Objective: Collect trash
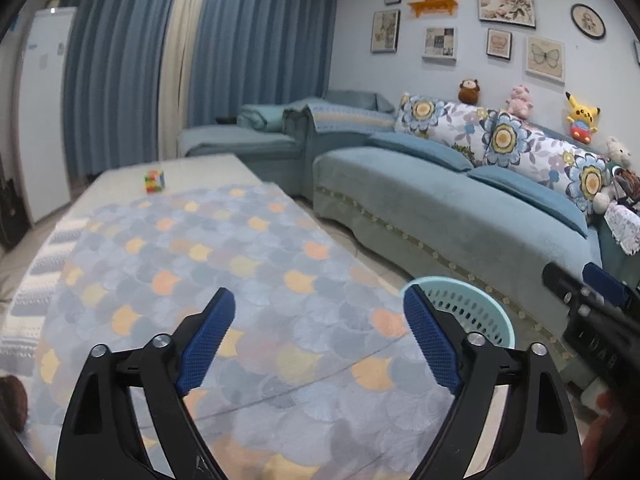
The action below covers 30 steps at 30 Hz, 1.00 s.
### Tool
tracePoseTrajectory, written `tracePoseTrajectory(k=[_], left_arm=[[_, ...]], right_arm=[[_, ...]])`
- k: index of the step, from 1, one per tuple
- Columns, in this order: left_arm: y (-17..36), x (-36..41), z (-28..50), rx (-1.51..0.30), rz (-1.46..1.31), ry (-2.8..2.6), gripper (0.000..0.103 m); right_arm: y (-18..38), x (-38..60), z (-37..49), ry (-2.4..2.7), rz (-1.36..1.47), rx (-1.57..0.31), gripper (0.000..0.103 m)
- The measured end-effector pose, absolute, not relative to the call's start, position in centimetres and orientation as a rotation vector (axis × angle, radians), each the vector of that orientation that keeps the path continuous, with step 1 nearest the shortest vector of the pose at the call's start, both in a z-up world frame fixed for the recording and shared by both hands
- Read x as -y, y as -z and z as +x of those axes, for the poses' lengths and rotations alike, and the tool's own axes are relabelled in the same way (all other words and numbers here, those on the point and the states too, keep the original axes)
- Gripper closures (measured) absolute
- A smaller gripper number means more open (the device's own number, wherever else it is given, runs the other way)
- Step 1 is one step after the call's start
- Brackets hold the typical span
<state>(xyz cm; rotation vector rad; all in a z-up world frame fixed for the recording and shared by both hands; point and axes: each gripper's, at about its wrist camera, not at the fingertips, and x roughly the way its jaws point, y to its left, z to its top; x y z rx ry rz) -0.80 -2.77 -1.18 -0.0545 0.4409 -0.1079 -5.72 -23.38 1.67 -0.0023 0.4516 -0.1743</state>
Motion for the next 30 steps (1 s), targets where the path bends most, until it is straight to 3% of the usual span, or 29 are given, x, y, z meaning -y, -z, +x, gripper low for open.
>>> tracePoseTrajectory(k=[30], left_arm=[[0.8,2.3,-3.0,-0.403,-0.004,0.000,0.008]], right_arm=[[-0.2,22.3,-6.7,0.172,0.055,-0.444,0.038]])
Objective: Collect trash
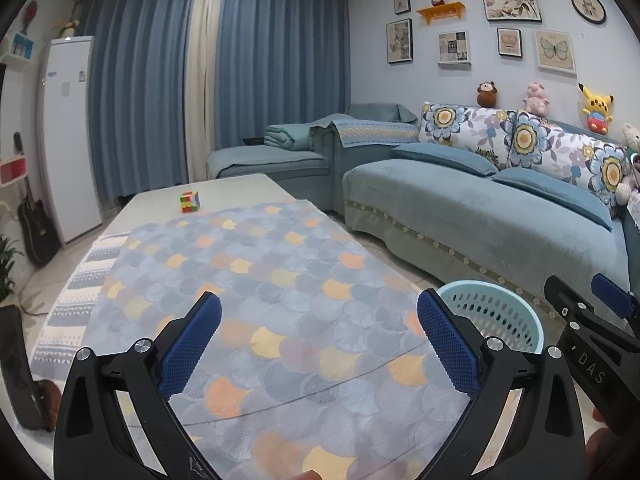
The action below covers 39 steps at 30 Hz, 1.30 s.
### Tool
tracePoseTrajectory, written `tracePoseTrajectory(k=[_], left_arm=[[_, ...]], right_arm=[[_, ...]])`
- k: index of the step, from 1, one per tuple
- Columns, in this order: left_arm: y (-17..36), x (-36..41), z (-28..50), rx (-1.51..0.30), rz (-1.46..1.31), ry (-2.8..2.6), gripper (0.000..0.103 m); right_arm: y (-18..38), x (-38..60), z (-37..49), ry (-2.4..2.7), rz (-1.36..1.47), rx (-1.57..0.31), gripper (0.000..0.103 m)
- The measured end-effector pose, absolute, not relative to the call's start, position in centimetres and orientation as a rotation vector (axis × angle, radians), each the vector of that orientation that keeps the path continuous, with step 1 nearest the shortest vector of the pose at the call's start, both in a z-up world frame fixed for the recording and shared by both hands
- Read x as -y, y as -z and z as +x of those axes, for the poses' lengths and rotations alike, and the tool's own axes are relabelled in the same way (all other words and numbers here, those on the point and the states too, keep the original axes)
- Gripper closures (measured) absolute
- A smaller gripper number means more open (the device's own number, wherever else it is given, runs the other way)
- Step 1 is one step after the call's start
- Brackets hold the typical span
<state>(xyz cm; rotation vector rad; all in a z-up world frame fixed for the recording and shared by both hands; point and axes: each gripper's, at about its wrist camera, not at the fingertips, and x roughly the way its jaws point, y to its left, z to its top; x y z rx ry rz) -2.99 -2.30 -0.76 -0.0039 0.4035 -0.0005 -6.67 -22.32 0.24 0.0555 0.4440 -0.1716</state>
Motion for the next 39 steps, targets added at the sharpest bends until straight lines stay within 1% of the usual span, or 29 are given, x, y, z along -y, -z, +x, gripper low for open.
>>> tracePoseTrajectory(k=[16,39], left_arm=[[0.81,2.78,-2.78,-0.424,-0.007,0.012,0.008],[0.89,2.93,-2.71,-0.425,-0.014,0.014,0.008]], right_arm=[[0.03,22.32,-6.37,0.163,0.064,-0.451,0.032],[0.07,22.17,-6.06,0.150,0.058,-0.462,0.030]])
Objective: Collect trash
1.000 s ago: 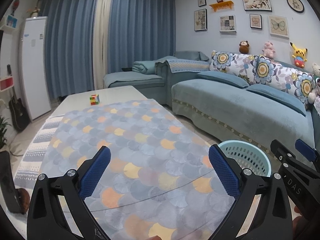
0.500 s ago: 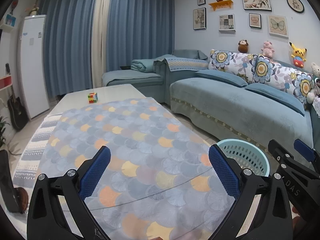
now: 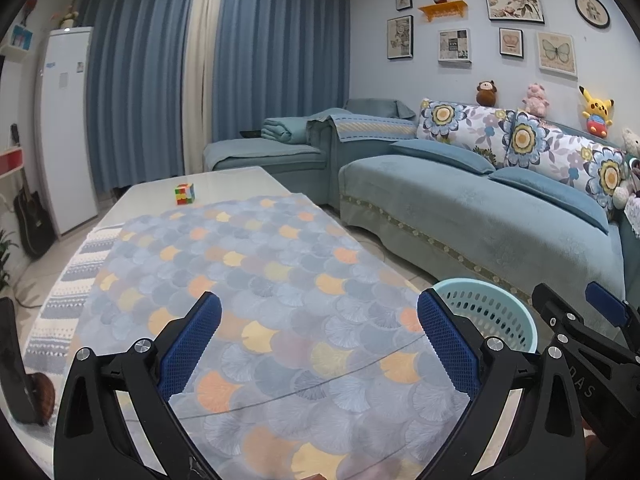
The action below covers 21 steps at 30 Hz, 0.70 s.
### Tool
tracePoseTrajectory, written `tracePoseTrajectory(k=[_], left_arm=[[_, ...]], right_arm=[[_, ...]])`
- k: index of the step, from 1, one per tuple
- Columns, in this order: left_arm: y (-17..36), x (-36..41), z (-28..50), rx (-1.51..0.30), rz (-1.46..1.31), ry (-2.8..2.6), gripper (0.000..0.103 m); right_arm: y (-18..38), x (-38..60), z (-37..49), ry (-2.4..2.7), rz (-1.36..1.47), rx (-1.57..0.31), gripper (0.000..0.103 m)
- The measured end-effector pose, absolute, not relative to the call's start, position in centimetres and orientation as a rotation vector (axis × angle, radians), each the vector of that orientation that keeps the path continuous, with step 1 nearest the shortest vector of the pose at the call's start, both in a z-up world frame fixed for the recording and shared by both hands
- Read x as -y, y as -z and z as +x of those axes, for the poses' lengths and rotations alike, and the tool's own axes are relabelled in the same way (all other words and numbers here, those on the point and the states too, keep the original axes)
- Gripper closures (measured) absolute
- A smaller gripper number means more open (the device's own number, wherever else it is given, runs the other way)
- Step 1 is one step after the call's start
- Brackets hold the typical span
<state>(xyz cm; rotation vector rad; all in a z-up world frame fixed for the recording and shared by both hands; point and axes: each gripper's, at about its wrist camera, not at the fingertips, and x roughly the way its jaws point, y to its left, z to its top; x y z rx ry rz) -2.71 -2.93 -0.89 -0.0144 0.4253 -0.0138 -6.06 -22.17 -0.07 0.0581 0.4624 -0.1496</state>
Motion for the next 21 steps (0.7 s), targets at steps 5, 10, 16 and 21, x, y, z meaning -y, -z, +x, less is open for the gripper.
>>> tracePoseTrajectory(k=[5,10,16,21], left_arm=[[0.89,2.99,-2.73,-0.425,-0.013,0.011,0.008],[0.87,2.90,-2.68,-0.428,-0.017,0.014,0.008],[0.91,2.97,-2.65,-0.429,-0.017,0.014,0.008],[0.90,3.04,-2.72,-0.429,-0.017,0.013,0.008]], right_arm=[[0.04,22.21,-6.02,0.149,0.060,-0.468,0.030],[0.05,22.37,-6.01,0.146,0.071,-0.474,0.030],[0.10,22.42,-6.13,0.151,0.070,-0.467,0.030],[0.15,22.51,-6.11,0.149,0.072,-0.469,0.030]])
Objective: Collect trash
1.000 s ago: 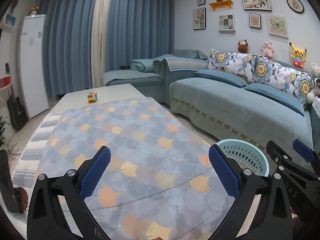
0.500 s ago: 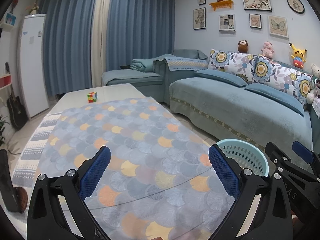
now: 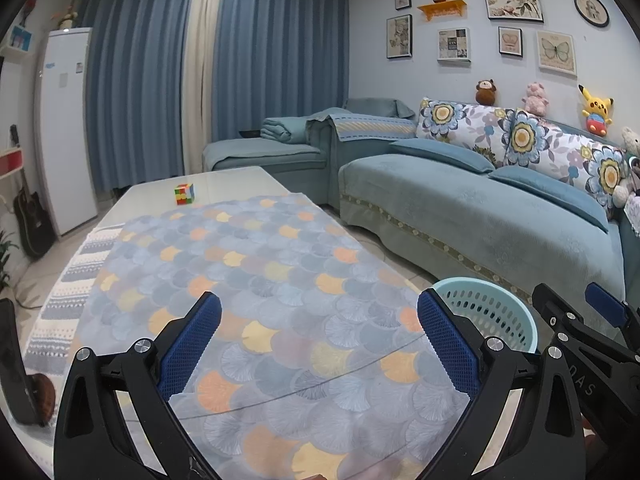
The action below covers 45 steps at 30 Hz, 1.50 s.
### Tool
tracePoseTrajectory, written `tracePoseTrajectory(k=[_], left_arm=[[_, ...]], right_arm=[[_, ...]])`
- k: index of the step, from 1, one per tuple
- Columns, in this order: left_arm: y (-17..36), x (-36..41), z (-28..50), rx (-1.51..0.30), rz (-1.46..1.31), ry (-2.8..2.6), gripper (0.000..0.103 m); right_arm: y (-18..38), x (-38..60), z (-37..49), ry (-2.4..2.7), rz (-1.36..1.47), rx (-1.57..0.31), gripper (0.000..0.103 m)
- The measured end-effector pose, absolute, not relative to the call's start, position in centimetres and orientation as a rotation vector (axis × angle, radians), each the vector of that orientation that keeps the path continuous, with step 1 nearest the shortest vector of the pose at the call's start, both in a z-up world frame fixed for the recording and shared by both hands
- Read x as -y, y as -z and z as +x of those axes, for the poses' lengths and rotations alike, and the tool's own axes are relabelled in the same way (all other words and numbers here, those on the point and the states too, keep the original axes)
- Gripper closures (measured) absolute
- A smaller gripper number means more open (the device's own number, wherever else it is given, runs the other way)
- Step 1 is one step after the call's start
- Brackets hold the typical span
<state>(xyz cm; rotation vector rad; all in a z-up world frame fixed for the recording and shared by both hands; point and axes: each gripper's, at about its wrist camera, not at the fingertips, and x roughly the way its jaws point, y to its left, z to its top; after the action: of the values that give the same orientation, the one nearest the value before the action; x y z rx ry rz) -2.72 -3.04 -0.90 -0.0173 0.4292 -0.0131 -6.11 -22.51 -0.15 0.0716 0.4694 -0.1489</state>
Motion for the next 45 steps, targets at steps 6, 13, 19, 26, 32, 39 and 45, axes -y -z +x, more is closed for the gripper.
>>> tracePoseTrajectory(k=[6,13,19,26,32,39,45], left_arm=[[0.91,3.13,-2.80,-0.429,-0.019,0.014,0.008],[0.91,3.24,-2.82,-0.432,-0.017,0.013,0.008],[1.00,3.34,-2.86,-0.432,-0.017,0.013,0.008],[1.02,3.39,-2.86,-0.432,-0.015,0.013,0.008],[1.00,3.39,-2.86,-0.431,-0.014,0.012,0.008],[0.94,3.41,-2.87,-0.432,-0.017,0.011,0.008],[1.24,3.38,-2.72,-0.439,-0.019,0.003,0.008]], right_arm=[[0.22,22.45,-6.15,0.143,0.073,-0.472,0.030],[0.25,22.40,-6.12,0.140,0.073,-0.472,0.030],[0.22,22.51,-5.92,0.134,0.073,-0.476,0.030],[0.29,22.63,-5.78,0.129,0.077,-0.480,0.030],[0.36,22.67,-5.76,0.128,0.078,-0.481,0.030],[0.35,22.71,-5.77,0.128,0.077,-0.482,0.030],[0.32,22.71,-5.80,0.130,0.077,-0.481,0.030]])
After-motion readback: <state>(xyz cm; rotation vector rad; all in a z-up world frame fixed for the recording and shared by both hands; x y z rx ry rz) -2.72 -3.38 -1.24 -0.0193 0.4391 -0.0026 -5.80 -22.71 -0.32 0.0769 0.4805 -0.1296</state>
